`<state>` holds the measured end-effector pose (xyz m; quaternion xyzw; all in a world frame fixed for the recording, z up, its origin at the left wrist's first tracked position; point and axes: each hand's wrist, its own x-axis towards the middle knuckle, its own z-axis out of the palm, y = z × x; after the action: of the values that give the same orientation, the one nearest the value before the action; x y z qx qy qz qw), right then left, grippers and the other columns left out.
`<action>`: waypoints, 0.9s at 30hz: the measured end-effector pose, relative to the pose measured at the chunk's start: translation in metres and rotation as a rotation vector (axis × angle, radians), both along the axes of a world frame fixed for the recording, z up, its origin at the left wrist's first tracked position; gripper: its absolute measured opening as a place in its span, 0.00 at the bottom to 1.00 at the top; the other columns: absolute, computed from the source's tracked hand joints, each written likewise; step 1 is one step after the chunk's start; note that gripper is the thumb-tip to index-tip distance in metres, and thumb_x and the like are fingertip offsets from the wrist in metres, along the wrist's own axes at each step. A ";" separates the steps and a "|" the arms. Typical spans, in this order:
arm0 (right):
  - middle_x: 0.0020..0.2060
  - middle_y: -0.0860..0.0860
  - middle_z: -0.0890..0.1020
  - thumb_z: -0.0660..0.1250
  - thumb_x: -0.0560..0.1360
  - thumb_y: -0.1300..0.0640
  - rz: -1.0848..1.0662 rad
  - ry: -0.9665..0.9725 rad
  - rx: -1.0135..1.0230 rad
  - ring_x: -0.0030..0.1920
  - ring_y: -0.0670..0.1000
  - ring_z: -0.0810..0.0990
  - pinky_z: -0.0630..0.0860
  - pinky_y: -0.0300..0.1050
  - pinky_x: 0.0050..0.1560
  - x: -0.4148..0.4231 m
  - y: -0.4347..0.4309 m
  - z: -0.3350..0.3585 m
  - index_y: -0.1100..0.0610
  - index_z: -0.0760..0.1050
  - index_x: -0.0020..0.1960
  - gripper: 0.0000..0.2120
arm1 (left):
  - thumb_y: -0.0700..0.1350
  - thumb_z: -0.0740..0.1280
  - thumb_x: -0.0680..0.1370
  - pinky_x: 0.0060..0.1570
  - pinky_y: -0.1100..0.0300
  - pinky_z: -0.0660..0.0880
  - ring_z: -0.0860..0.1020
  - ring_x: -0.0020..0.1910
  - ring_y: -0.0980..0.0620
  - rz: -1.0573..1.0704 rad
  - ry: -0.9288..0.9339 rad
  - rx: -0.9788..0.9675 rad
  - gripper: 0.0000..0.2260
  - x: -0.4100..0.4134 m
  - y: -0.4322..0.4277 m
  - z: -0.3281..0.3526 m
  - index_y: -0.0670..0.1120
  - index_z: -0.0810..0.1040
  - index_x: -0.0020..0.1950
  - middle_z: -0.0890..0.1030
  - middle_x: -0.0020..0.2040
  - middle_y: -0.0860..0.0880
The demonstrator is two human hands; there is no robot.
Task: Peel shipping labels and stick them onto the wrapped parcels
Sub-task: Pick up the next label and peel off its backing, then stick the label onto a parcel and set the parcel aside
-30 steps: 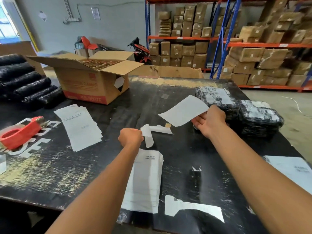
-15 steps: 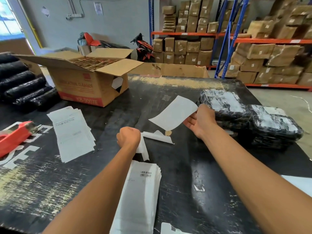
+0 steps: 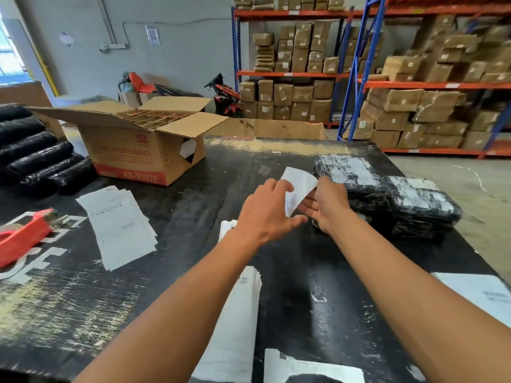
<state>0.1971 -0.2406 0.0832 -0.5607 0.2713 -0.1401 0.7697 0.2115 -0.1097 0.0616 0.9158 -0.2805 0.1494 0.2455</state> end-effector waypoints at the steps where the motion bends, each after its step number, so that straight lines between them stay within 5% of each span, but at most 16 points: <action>1: 0.43 0.59 0.85 0.53 0.82 0.57 -0.009 -0.006 0.000 0.38 0.56 0.84 0.79 0.45 0.33 -0.007 -0.002 0.002 0.59 0.75 0.51 0.13 | 0.59 0.73 0.71 0.54 0.50 0.75 0.75 0.57 0.48 -0.008 -0.028 0.051 0.27 -0.006 -0.003 -0.001 0.50 0.70 0.65 0.75 0.60 0.49; 9: 0.44 0.59 0.85 0.54 0.81 0.58 -0.079 -0.010 -0.045 0.40 0.57 0.85 0.83 0.49 0.42 -0.068 -0.025 0.014 0.57 0.76 0.51 0.12 | 0.45 0.63 0.79 0.44 0.48 0.75 0.77 0.51 0.41 -0.036 -0.174 0.069 0.10 -0.055 -0.031 0.004 0.44 0.72 0.59 0.77 0.54 0.45; 15: 0.41 0.58 0.85 0.52 0.80 0.61 -0.098 0.002 -0.057 0.41 0.56 0.86 0.81 0.50 0.45 -0.096 -0.046 0.028 0.59 0.73 0.57 0.12 | 0.44 0.59 0.81 0.36 0.52 0.66 0.78 0.46 0.40 0.008 -0.179 0.070 0.05 -0.074 -0.054 0.006 0.45 0.71 0.55 0.75 0.50 0.46; 20: 0.48 0.59 0.85 0.53 0.81 0.60 -0.145 -0.002 -0.080 0.44 0.56 0.84 0.81 0.49 0.44 -0.114 -0.077 0.036 0.59 0.72 0.58 0.11 | 0.45 0.59 0.81 0.42 0.51 0.70 0.76 0.47 0.41 -0.016 -0.042 -0.086 0.03 -0.079 -0.076 0.015 0.47 0.70 0.52 0.76 0.50 0.48; 23: 0.49 0.58 0.84 0.57 0.80 0.59 -0.156 0.039 -0.115 0.47 0.55 0.83 0.79 0.48 0.43 -0.125 -0.107 0.032 0.60 0.73 0.64 0.15 | 0.46 0.61 0.81 0.37 0.57 0.68 0.75 0.41 0.49 -0.147 0.162 -0.299 0.05 -0.082 -0.097 0.024 0.48 0.69 0.47 0.76 0.41 0.53; 25: 0.49 0.56 0.84 0.60 0.80 0.54 -0.097 0.073 -0.121 0.50 0.55 0.82 0.79 0.51 0.49 -0.133 -0.130 0.029 0.59 0.74 0.64 0.16 | 0.46 0.62 0.82 0.37 0.63 0.68 0.74 0.41 0.55 -0.228 0.296 -0.391 0.04 -0.084 -0.114 0.028 0.47 0.70 0.49 0.76 0.42 0.54; 27: 0.49 0.55 0.85 0.62 0.79 0.49 -0.011 0.091 -0.105 0.52 0.55 0.83 0.78 0.56 0.59 -0.142 -0.154 0.028 0.58 0.76 0.60 0.16 | 0.47 0.64 0.81 0.46 0.57 0.76 0.78 0.47 0.53 -0.259 0.386 -0.492 0.06 -0.086 -0.134 0.029 0.46 0.73 0.53 0.79 0.49 0.52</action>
<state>0.0554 -0.3943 0.1111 -0.6047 0.3013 -0.1326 0.7252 0.1252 -0.2441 0.0906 0.7972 -0.2986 0.0041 0.5247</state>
